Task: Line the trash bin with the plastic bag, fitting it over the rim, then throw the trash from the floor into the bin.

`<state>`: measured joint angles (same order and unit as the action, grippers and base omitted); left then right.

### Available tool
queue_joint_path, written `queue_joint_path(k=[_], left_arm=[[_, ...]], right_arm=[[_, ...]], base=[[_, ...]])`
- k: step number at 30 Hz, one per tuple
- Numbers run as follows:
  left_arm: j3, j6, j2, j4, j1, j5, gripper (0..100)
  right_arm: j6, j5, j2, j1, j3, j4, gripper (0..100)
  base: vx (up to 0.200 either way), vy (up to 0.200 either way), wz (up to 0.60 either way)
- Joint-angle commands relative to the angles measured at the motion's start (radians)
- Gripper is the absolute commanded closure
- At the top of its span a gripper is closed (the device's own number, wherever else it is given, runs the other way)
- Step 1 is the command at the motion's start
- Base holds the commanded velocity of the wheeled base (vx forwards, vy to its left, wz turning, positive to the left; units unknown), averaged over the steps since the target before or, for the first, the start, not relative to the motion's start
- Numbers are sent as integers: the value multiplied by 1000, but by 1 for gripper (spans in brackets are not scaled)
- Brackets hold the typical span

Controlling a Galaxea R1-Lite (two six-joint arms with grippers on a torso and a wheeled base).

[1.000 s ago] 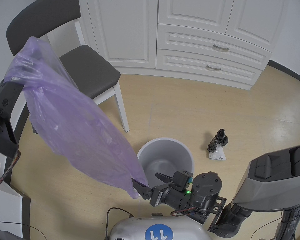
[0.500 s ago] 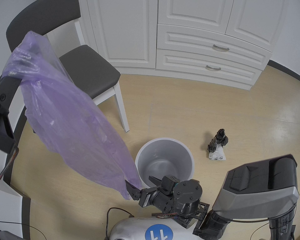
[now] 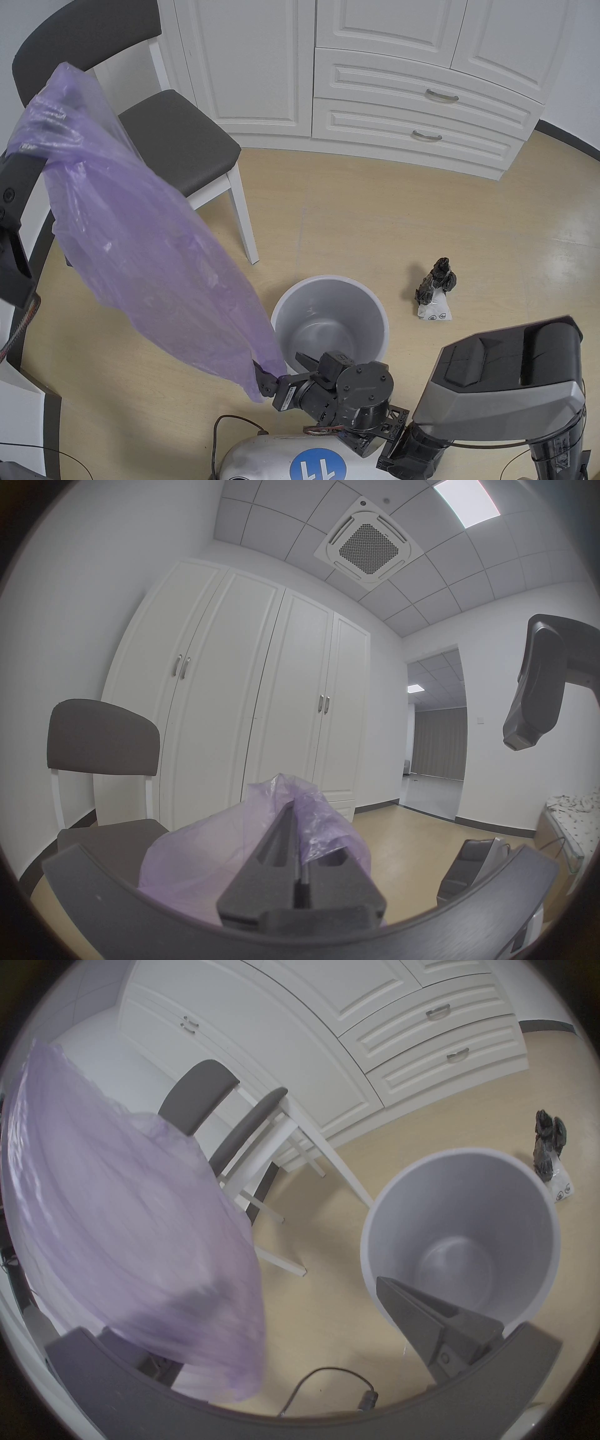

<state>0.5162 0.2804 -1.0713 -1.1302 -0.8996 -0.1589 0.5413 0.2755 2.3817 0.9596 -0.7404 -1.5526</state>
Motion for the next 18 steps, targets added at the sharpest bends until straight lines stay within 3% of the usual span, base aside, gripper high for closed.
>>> queue_joint_path(k=[1, 8, 18], left_arm=[[-1, 0, -4, 0, 1, -1, 100], [1, -1, -10, 0, -1, -1, 100], [1, -1, -9, -10, -1, -1, 100]], right_arm=[[-4, 7, -64, -7, -5, -18, 0], [2, 106, 8, 16, -116, -18, 0], [8, 111, 73, 15, -152, -18, 0]], base=[[0, 0, 0], [0, 0, 0], [0, 0, 0]])
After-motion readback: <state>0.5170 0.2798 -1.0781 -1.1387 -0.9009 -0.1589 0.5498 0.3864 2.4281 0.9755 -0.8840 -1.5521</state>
